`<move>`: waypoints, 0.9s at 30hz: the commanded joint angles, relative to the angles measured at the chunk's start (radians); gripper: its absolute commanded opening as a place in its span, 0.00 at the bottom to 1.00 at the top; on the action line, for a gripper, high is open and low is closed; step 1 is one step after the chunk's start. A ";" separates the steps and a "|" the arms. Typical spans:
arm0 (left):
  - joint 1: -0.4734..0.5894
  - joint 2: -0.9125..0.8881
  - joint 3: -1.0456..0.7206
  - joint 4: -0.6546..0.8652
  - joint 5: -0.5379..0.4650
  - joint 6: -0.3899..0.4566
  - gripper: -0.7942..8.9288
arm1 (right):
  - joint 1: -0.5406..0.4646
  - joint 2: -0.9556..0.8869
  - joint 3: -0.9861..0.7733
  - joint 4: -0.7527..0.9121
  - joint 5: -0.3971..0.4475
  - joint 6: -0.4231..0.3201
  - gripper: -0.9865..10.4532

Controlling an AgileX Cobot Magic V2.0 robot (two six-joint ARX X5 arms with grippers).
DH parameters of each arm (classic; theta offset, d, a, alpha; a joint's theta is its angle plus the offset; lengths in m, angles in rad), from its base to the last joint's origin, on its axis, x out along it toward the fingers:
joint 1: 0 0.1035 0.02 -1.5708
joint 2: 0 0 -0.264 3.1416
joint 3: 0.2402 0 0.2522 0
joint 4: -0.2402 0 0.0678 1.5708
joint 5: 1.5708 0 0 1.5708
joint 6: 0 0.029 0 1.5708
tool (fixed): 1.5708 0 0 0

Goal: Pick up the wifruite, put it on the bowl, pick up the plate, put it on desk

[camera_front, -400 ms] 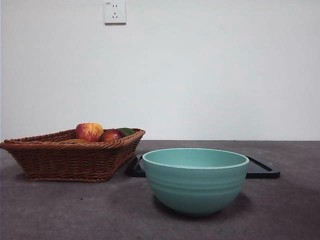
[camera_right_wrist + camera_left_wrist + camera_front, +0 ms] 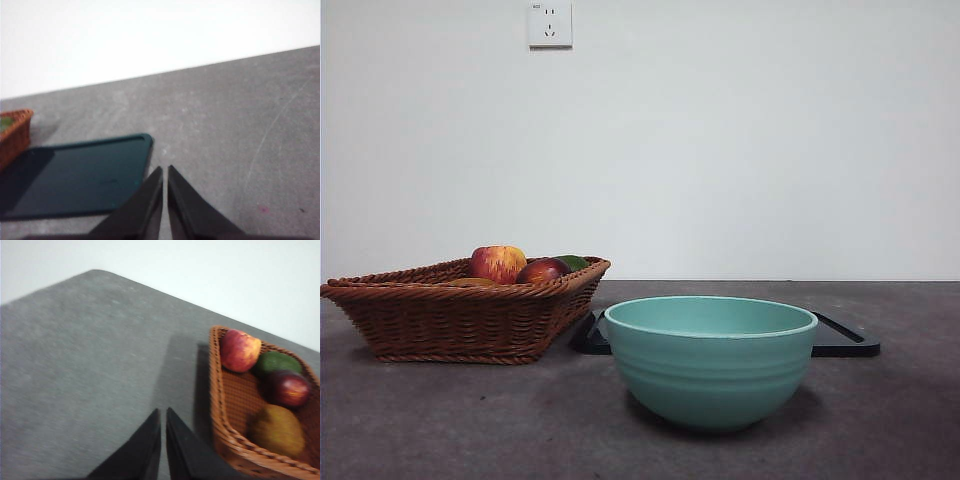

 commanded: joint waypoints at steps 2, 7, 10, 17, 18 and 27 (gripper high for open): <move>0.002 -0.001 0.028 -0.017 0.052 -0.047 0.10 | 0.000 0.000 0.036 0.009 -0.001 0.053 0.09; 0.002 0.008 0.111 -0.063 0.058 -0.066 0.10 | 0.000 0.005 0.123 -0.011 -0.006 0.056 0.09; 0.002 0.031 0.181 -0.080 0.079 -0.065 0.10 | 0.000 0.029 0.197 -0.051 -0.022 0.055 0.09; 0.002 0.159 0.393 -0.186 0.154 -0.021 0.10 | 0.000 0.172 0.422 -0.201 -0.086 0.002 0.09; 0.002 0.192 0.434 -0.213 0.179 0.001 0.10 | 0.000 0.201 0.461 -0.230 -0.108 -0.021 0.09; 0.002 0.467 0.717 -0.433 0.435 0.172 0.10 | 0.001 0.521 0.809 -0.594 -0.306 -0.249 0.09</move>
